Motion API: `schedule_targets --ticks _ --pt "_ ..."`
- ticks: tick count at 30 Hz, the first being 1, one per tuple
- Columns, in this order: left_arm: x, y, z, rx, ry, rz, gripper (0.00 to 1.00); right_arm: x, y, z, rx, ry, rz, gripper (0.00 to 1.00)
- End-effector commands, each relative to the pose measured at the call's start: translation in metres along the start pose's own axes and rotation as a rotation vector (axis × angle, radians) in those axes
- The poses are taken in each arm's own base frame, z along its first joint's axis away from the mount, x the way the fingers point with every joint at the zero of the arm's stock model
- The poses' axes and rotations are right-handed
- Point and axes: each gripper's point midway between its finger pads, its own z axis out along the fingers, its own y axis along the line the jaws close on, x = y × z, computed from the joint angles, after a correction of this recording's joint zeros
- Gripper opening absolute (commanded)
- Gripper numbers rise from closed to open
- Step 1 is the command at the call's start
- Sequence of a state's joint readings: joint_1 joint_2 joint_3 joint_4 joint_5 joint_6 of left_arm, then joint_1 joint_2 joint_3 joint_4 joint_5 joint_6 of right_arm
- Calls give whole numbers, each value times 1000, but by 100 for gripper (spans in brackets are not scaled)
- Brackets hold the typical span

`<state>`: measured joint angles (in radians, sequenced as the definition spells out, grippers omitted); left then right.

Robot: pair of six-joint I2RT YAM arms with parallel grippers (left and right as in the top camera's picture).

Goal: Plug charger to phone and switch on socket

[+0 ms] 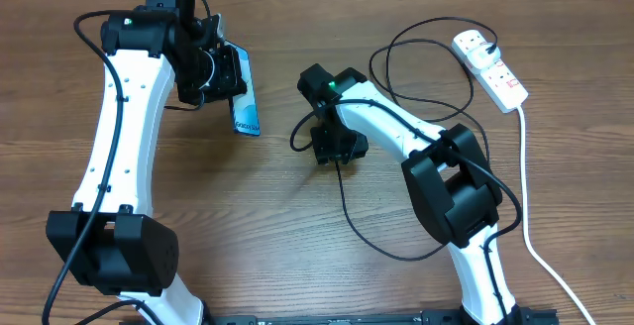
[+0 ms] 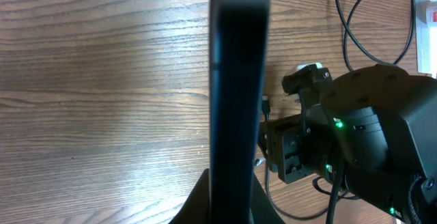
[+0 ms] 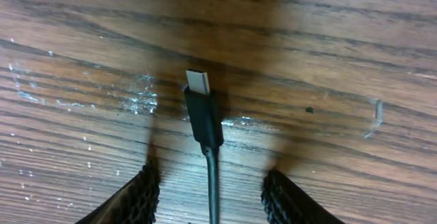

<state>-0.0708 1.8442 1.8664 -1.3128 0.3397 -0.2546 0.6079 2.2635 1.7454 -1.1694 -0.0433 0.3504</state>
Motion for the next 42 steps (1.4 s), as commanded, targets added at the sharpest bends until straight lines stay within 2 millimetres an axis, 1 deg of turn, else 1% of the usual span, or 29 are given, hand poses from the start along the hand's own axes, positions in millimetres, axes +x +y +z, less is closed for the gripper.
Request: schedule_targets --ticks 1,2,6,12,17,23,31,42 --pt "-1 -5 -1 21 -4 11 4 0 -9 0 8 -2 23 43" --pt "-1 -5 -1 21 -4 9 4 -2 -9 0 5 -8 24 39" --pt "-1 -5 -1 21 -4 9 4 -8 -8 0 -5 -29 19 35" --pt "-1 -5 -1 21 -4 9 4 -6 -8 1 -6 -21 8 20" --pt "-1 -5 -1 21 -4 9 4 -4 -6 1 -19 -12 8 20" --pt "-1 -5 -1 21 -3 9 4 -6 0 0 -49 -18 7 20" --pt "-1 -5 -1 21 -2 8 4 -7 1 0 -50 -20 6 14" --pt "-1 -5 -1 21 -2 9 4 -7 1 1 -51 -24 5 14"
